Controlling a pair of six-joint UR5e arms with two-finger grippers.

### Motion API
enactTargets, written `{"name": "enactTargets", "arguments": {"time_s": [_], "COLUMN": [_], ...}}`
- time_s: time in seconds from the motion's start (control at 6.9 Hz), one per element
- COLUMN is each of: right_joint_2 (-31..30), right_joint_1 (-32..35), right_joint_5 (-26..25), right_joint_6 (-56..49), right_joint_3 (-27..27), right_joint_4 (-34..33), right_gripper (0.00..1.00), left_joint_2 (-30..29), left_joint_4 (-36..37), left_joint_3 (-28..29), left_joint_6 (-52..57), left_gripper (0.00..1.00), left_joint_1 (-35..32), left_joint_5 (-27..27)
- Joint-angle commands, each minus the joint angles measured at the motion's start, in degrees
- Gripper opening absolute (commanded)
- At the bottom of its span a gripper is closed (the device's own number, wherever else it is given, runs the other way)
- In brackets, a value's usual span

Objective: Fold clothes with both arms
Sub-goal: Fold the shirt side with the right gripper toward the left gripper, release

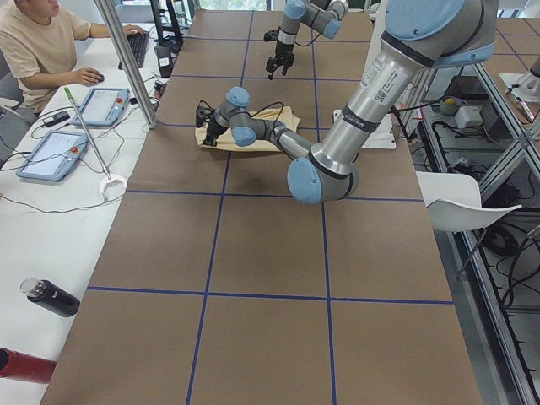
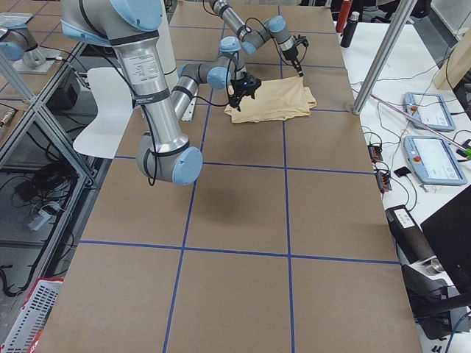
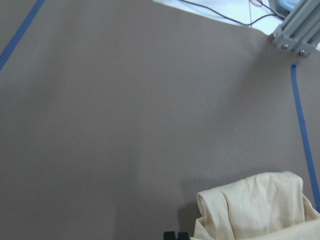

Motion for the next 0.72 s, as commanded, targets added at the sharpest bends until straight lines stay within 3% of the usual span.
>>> {"name": "enactTargets", "arguments": {"time_s": [0.0,0.14,0.29,0.43,0.58], "right_joint_2": [4.17,5.51,5.52,5.61,5.17], "right_joint_1": [-0.36,-2.01,-6.03,-9.12,-12.02], "right_joint_5": [-1.56,-4.44,-10.47,-13.92,-14.22], "right_joint_6": [2.86,5.05,9.86,17.13,20.51], "right_joint_3": [-7.59,-10.07,-11.75,-13.77,-14.05], "right_joint_4": [6.96,7.41,10.81,12.24,12.16], "right_gripper": [1.0,1.0,1.0,1.0,1.0], "left_joint_2": [-3.87,-3.87,-2.57,1.1,3.75], "left_joint_4": [-3.01,-3.1,-2.32,-2.05,-2.05], "left_joint_3": [5.81,5.46,2.68,-2.75,-5.5], "left_joint_6": [1.84,1.57,1.66,1.57,1.57], "left_gripper": [0.62,0.63,0.63,0.63,0.63], "left_joint_1": [-2.56,-2.83,-3.09,-3.09,-3.27], "left_joint_5": [-0.07,-0.16,-0.68,-0.77,-1.38]}}
